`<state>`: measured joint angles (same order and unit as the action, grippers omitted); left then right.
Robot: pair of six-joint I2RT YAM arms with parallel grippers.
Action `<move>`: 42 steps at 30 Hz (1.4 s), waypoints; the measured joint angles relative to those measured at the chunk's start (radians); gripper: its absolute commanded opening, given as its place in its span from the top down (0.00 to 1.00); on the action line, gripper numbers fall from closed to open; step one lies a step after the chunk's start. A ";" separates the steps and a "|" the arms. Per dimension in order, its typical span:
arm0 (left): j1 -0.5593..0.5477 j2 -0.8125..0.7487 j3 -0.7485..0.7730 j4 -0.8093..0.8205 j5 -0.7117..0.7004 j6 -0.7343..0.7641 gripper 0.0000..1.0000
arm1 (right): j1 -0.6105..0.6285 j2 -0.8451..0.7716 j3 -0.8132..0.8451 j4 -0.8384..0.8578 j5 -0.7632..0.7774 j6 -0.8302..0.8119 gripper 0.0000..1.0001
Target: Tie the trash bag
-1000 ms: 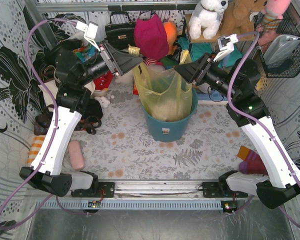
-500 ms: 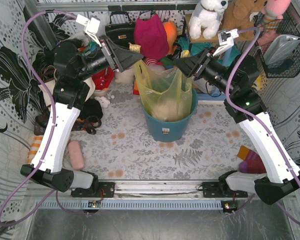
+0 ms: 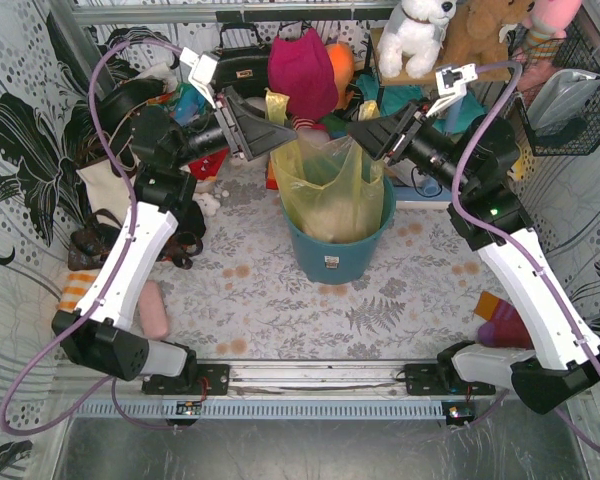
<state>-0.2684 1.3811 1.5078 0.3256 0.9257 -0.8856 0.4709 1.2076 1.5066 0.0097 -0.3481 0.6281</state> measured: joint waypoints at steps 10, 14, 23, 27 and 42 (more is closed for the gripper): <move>-0.006 0.143 0.258 0.243 0.039 -0.206 0.33 | 0.000 0.167 0.255 0.035 -0.066 0.011 0.62; -0.006 0.109 0.313 0.243 0.037 -0.203 0.33 | 0.000 0.188 0.339 0.047 -0.096 0.019 0.62; -0.006 -0.060 0.277 0.108 0.006 -0.085 0.33 | 0.000 0.137 0.260 0.124 -0.105 0.052 0.63; -0.006 -0.096 0.235 0.045 -0.021 -0.029 0.33 | 0.000 0.125 0.184 0.166 -0.105 0.076 0.63; 0.000 0.027 0.369 -0.291 -0.109 0.109 0.33 | 0.000 0.205 0.271 0.162 -0.116 0.113 0.65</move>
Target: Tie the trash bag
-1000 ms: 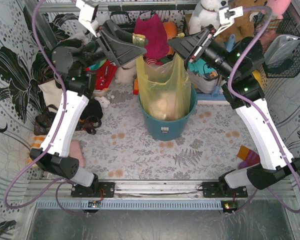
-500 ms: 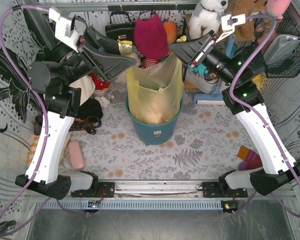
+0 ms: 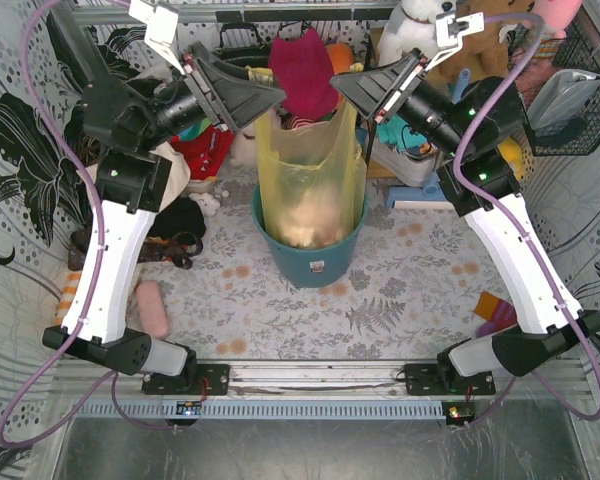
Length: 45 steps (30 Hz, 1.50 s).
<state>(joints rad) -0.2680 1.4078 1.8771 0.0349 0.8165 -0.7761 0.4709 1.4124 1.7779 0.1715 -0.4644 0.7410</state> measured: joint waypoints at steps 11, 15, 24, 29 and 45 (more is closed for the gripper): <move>0.001 -0.040 -0.100 0.100 -0.008 -0.036 0.33 | 0.000 -0.021 -0.036 0.027 0.016 -0.005 0.65; 0.002 -0.016 -0.162 0.100 -0.013 -0.055 0.33 | 0.000 -0.025 -0.124 0.027 0.042 -0.008 0.65; 0.011 0.099 0.006 0.087 0.004 -0.086 0.33 | 0.000 -0.006 -0.071 -0.004 0.064 -0.033 0.65; 0.013 0.104 0.076 0.104 0.017 -0.107 0.33 | 0.000 -0.008 -0.009 -0.013 0.064 -0.051 0.65; 0.014 -0.003 -0.085 -0.130 -0.039 0.092 0.28 | 0.000 -0.080 -0.055 -0.271 0.101 -0.135 0.44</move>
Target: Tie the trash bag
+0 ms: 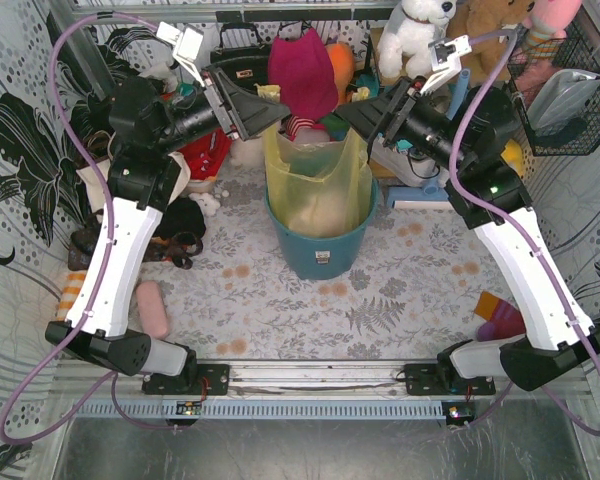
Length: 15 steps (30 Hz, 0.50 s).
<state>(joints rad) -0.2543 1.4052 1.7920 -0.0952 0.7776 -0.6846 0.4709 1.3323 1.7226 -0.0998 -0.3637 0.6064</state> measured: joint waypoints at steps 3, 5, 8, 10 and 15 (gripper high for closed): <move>0.000 0.008 0.058 -0.104 -0.001 0.058 0.28 | 0.000 0.000 0.035 -0.071 0.014 -0.024 0.43; 0.000 0.009 0.100 -0.171 -0.005 0.100 0.28 | 0.000 0.000 0.064 -0.114 0.028 -0.040 0.43; 0.000 0.004 0.153 -0.253 -0.027 0.162 0.27 | 0.000 -0.003 0.104 -0.178 0.053 -0.063 0.43; 0.000 -0.012 0.160 -0.305 -0.059 0.200 0.27 | 0.000 -0.011 0.120 -0.216 0.074 -0.078 0.43; 0.000 -0.056 0.160 -0.424 -0.162 0.266 0.27 | 0.000 -0.028 0.158 -0.289 0.121 -0.101 0.43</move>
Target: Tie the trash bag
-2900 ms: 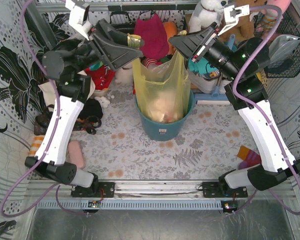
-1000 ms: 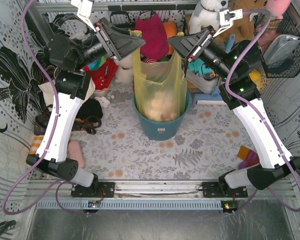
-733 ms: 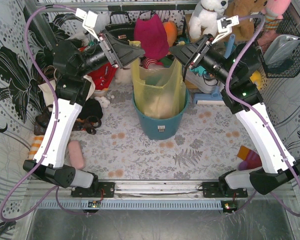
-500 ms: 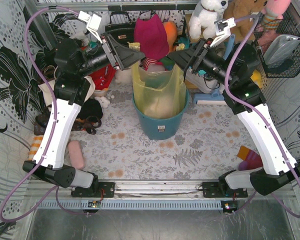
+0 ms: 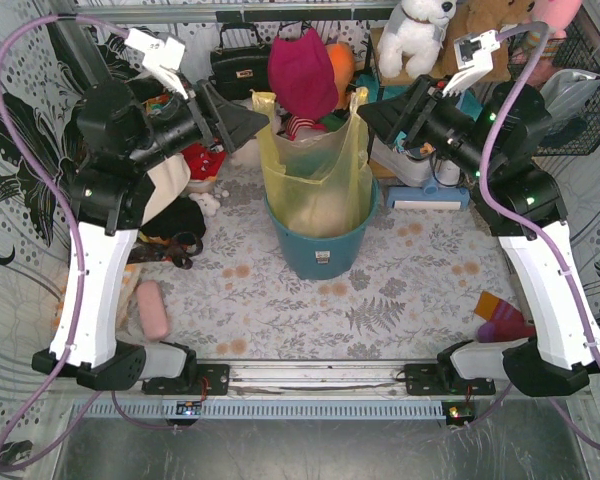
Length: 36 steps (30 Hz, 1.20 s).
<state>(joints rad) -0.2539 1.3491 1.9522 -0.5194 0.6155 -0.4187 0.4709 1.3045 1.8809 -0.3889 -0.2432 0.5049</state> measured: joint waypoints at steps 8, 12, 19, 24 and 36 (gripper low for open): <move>0.003 -0.098 -0.006 0.056 -0.013 -0.024 0.28 | 0.000 0.000 0.038 -0.023 0.025 -0.006 0.54; -0.003 -0.095 -0.058 0.303 0.120 -0.179 0.32 | 0.000 0.010 0.040 -0.023 0.023 -0.004 0.55; -0.217 0.040 -0.028 0.426 0.170 -0.259 0.31 | 0.000 0.040 0.040 -0.021 0.020 0.002 0.56; -0.330 0.084 -0.032 0.361 0.069 -0.203 0.31 | 0.000 0.074 0.076 -0.019 0.037 -0.018 0.57; -0.394 0.012 -0.246 0.468 -0.280 -0.146 0.32 | 0.000 0.161 0.192 -0.023 0.050 -0.077 0.70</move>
<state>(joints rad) -0.6476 1.3613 1.7065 -0.0509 0.3359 -0.5652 0.4709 1.4651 2.0724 -0.4114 -0.1932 0.4278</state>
